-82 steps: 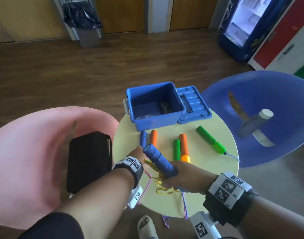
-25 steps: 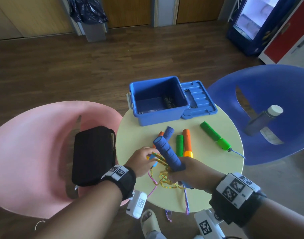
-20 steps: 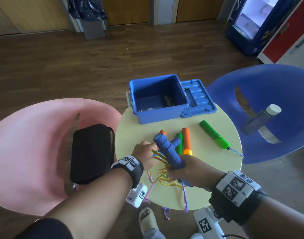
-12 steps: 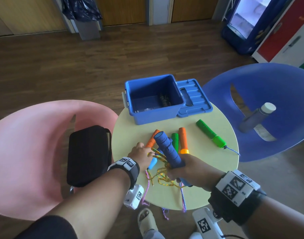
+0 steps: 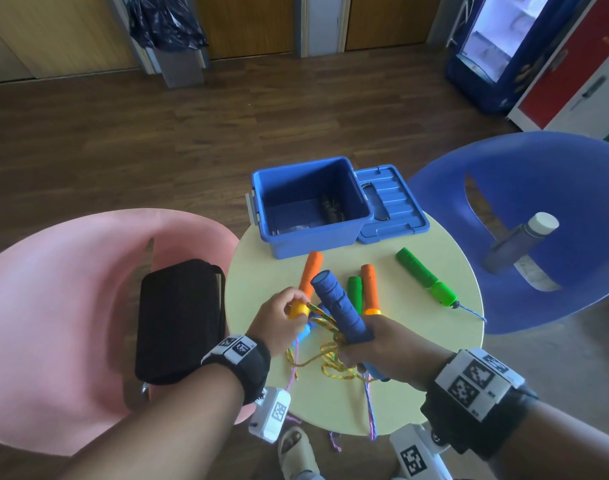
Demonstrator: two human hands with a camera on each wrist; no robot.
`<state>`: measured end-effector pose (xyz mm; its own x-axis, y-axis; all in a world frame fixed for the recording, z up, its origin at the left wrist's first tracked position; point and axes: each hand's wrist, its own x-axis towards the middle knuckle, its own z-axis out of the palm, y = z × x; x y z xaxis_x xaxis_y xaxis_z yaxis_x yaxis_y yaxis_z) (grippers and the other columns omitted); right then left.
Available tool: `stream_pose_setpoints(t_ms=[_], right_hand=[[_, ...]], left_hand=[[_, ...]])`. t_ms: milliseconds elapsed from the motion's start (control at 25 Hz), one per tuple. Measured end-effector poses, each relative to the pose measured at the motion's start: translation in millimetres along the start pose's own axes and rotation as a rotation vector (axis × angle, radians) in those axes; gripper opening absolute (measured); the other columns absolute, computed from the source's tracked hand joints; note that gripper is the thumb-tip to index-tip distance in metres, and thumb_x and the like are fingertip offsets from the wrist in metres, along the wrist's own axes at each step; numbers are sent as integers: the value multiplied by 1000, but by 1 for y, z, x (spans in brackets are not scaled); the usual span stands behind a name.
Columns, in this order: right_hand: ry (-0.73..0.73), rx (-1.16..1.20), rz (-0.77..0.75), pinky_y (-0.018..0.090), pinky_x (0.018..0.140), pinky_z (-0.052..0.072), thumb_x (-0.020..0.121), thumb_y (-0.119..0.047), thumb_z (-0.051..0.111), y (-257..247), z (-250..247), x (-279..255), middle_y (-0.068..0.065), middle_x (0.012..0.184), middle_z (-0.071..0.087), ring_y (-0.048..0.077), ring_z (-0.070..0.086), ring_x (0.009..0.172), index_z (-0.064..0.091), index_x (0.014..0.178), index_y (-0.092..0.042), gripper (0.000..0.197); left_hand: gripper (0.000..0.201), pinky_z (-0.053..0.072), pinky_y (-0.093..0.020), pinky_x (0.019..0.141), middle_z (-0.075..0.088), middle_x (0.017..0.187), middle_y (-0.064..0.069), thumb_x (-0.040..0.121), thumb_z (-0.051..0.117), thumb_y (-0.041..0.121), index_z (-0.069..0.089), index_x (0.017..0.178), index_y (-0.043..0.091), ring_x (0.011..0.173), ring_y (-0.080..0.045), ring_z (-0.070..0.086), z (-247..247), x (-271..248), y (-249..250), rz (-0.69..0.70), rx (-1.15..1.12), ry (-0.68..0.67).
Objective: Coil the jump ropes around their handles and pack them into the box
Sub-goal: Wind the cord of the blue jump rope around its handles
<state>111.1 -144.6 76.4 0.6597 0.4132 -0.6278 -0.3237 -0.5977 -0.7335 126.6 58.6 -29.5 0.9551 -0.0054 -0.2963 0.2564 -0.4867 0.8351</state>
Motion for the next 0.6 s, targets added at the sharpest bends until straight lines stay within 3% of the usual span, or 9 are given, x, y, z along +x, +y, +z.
stream_pose_setpoints(t_ms=[80, 160, 320, 400, 520, 600], right_hand=[[1, 4, -1, 17, 47, 39, 81, -11, 70, -1, -1, 2, -8, 55, 55, 7, 48, 49, 56, 67, -16, 21], [0, 4, -2, 17, 46, 39, 80, -13, 71, -2, -2, 4, -7, 56, 56, 9, 49, 50, 56, 67, -18, 20], [-20, 7, -10, 19, 47, 40, 79, -14, 70, -5, -2, 5, -5, 59, 57, 12, 50, 55, 59, 66, -23, 20], [-15, 6, -12, 18, 47, 40, 80, -13, 70, -5, -2, 5, -6, 58, 57, 11, 51, 54, 59, 67, -21, 19], [-16, 5, -16, 16, 46, 40, 81, -10, 69, -5, -4, 4, -8, 56, 56, 6, 50, 50, 56, 71, -14, 17], [-17, 2, -10, 16, 46, 40, 82, -10, 69, -3, -4, 3, -7, 58, 56, 6, 50, 50, 57, 74, -13, 15]], left_hand=[[35, 51, -24, 66, 62, 81, 12, 79, 65, 7, 51, 101, 30, 61, 2, 58, 4, -8, 13, -22, -49, -165], [35, 46, -23, 77, 54, 81, 20, 80, 71, 18, 47, 104, 28, 72, 6, 56, 12, -8, 17, -24, 162, -216], [20, 35, -29, 98, 65, 97, 7, 86, 60, 40, 63, 98, 23, 114, -18, 54, 19, -5, 16, 38, 711, -190], [22, 31, -37, 105, 62, 102, 1, 91, 52, 41, 63, 94, 22, 116, -21, 52, 23, -2, 13, 25, 856, -223], [31, 32, -41, 106, 57, 123, -4, 95, 46, 35, 61, 114, 17, 120, -25, 50, 29, 5, 11, -21, 975, -287], [32, 38, -41, 103, 55, 125, -5, 93, 48, 34, 59, 118, 17, 119, -27, 52, 32, 5, 12, -53, 927, -292]])
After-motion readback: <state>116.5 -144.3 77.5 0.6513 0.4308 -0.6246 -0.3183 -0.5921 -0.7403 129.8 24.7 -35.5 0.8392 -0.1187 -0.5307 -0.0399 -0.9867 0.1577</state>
